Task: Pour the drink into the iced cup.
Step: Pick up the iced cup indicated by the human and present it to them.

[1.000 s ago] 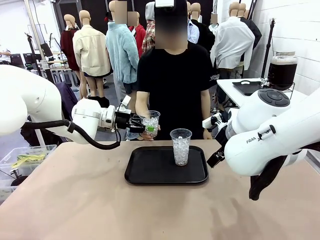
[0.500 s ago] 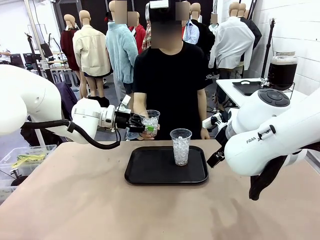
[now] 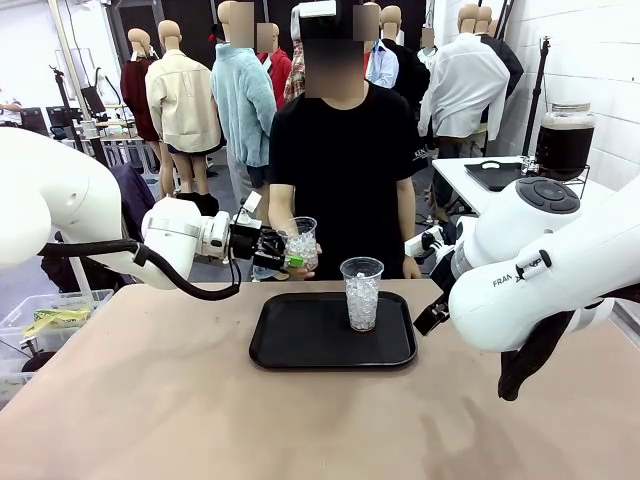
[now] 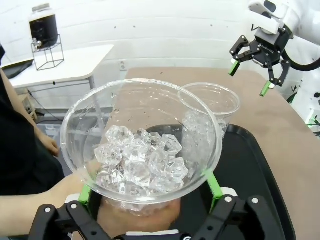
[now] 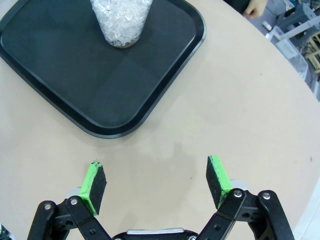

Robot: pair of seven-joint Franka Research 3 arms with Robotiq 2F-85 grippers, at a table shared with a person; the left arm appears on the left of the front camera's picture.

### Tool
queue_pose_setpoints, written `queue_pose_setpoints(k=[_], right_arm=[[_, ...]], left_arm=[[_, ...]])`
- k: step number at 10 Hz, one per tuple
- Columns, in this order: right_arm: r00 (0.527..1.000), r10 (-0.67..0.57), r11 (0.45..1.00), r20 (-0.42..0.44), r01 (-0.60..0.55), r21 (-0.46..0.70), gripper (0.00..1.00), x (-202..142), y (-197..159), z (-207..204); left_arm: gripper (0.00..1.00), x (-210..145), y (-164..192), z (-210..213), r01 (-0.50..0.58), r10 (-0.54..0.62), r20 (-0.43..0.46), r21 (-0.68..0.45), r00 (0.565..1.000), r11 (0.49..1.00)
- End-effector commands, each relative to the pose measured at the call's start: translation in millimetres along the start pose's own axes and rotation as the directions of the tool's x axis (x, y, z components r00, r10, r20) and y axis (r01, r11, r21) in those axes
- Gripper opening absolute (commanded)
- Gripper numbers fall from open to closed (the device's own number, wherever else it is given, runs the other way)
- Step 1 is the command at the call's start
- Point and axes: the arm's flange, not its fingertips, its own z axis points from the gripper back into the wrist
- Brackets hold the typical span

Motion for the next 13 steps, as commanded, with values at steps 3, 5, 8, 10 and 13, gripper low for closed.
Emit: queue_pose_setpoints(k=[3, 5, 8, 10, 13], right_arm=[[1.000, 0.000, 1.000, 0.000, 0.000, 0.001, 1.00, -0.2, 0.3, -0.2], [1.000, 0.000, 1.000, 0.000, 0.000, 0.001, 1.00, -0.2, 0.3, -0.2], [1.000, 0.000, 1.000, 0.000, 0.000, 0.001, 1.00, -0.2, 0.3, -0.2], [1.000, 0.000, 1.000, 0.000, 0.000, 0.001, 1.00, -0.2, 0.3, -0.2], [1.000, 0.000, 1.000, 0.000, 0.000, 0.001, 1.00, -0.2, 0.3, -0.2]], left_arm=[[1.00, -4.6, -19.2, 16.4, -0.054, 0.056, -0.017, 0.133, 0.998, 0.990], [1.00, -13.3, -41.5, 27.4, -0.075, 0.093, -0.110, 0.158, 0.990, 0.985], [1.00, -24.3, -101.1, 51.1, -0.109, 0.124, -0.184, 0.089, 0.975, 0.990], [1.00, -22.8, -140.3, 73.1, -0.089, 0.099, -0.204, 0.059, 0.974, 0.994], [1.00, -23.2, -164.3, 90.7, -0.057, 0.073, -0.204, 0.085, 0.976, 0.995]])
